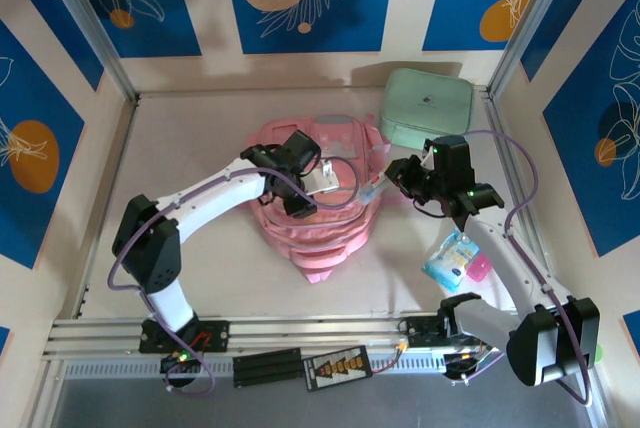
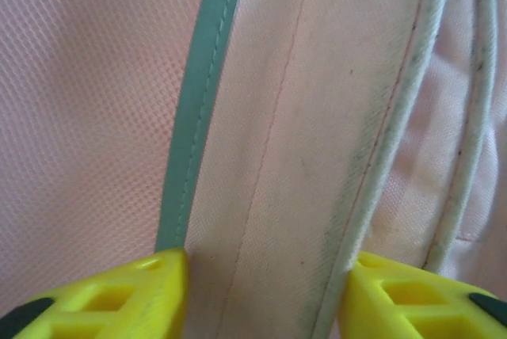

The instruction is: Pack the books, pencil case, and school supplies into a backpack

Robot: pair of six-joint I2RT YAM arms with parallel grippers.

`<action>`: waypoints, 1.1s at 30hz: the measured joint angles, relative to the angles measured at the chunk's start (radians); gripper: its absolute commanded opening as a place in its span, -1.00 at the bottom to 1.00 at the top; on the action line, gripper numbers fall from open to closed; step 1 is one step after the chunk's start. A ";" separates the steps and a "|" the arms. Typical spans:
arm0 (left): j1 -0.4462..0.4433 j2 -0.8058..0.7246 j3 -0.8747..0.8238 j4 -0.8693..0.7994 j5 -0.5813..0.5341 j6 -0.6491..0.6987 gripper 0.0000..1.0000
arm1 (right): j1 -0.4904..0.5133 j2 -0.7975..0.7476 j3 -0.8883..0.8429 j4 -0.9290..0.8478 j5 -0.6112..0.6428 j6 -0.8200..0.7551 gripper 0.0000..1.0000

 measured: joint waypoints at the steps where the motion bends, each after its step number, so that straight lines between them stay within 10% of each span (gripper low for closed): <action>1: 0.000 0.000 0.011 -0.007 -0.003 -0.004 -0.39 | -0.001 0.000 0.000 0.000 0.000 0.000 -0.70; 10: -0.002 -0.004 0.051 -0.042 -0.026 -0.073 -0.99 | -0.040 -0.087 -0.043 -0.011 0.029 0.027 -0.69; 20: -0.007 -0.057 0.119 -0.021 -0.097 -0.264 -1.00 | -0.051 -0.153 -0.090 0.000 0.026 0.064 -0.68; 33: -0.039 -0.012 0.304 0.032 -0.132 -0.500 -1.00 | 0.221 0.014 -0.122 0.272 0.090 0.200 -0.64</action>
